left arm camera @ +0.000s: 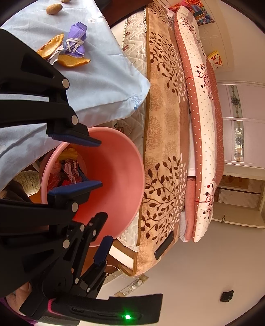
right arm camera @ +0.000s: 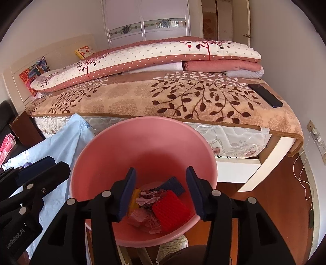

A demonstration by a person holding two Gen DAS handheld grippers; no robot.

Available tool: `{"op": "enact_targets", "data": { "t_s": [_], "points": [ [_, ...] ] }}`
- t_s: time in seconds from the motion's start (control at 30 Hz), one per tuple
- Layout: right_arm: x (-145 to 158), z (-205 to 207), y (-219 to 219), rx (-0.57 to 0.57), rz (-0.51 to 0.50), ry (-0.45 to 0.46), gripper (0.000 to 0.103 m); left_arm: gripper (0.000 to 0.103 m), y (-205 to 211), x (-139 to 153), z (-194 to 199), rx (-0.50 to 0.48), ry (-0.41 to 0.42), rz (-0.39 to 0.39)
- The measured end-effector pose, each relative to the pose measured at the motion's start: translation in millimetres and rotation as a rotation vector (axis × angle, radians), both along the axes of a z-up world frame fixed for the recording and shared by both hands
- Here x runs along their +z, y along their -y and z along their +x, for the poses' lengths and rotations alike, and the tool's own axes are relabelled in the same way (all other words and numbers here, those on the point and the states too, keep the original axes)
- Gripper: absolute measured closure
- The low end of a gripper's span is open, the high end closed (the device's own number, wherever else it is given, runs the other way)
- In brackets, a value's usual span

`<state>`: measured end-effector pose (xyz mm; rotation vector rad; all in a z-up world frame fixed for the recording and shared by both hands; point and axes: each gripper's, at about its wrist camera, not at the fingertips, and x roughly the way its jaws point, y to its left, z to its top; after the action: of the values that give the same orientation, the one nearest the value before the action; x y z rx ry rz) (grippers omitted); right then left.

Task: Collect trash
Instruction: 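Move both tools back over the blue cloth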

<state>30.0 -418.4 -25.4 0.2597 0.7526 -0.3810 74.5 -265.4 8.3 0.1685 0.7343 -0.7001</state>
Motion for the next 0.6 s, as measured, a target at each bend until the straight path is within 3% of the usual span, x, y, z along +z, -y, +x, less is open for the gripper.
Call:
{"op": "enact_targets", "data": {
  "t_s": [0.37,0.6],
  "points": [
    [14.0,-1.1,-19.5,0.021,-0.034,0.049,0.046,0.068,-37.3,21.6,4.0,0.088,0.019,-0.074],
    [29.3,-4.5,-38.3,0.056,-0.045,0.106,0.046,0.068,-68.9,29.7,1.3,0.143,0.071,-0.069]
  ]
}}
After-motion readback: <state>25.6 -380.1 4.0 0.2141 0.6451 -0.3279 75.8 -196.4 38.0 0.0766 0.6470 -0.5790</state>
